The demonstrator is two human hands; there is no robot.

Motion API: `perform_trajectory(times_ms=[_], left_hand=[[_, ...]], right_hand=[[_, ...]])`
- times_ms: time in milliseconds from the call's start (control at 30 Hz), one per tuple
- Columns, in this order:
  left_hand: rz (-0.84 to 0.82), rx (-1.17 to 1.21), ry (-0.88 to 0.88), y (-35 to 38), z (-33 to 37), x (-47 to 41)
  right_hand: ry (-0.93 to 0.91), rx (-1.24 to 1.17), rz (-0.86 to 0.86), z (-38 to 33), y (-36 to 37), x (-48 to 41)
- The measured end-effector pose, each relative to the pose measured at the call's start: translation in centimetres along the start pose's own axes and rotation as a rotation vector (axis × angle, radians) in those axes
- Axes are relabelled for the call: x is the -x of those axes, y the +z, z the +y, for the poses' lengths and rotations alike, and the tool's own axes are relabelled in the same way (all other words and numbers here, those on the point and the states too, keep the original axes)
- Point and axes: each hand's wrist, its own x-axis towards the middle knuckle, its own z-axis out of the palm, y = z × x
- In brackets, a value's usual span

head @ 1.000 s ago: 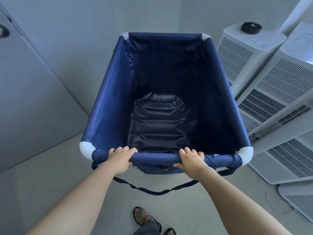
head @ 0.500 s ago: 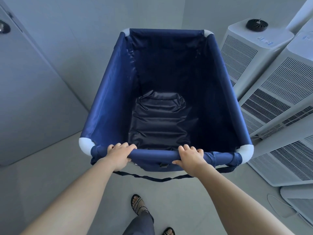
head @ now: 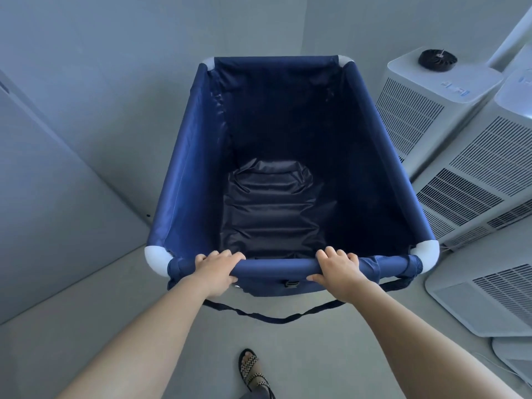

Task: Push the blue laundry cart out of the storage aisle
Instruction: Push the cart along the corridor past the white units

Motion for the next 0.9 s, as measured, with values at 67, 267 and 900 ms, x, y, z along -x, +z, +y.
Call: perform_trajectory(times_ms=[67, 267, 900], left_hand=[[0.001, 0.002, 0.014, -0.9, -0.4, -1.4], [0.016, -0.018, 0.037, -3.2, -1.6, -5.1], [0.036, -0.083, 0.069, -10.1, -4.3, -17.0]], right_hand=[[0.01, -0.004, 0.005, 0.1, -0.6, -1.3], [0.033, -0.017, 0.005, 0.2, -2.3, -4.7], [0.055, -0.025, 0.002, 2.0, -7.4, -15.9]])
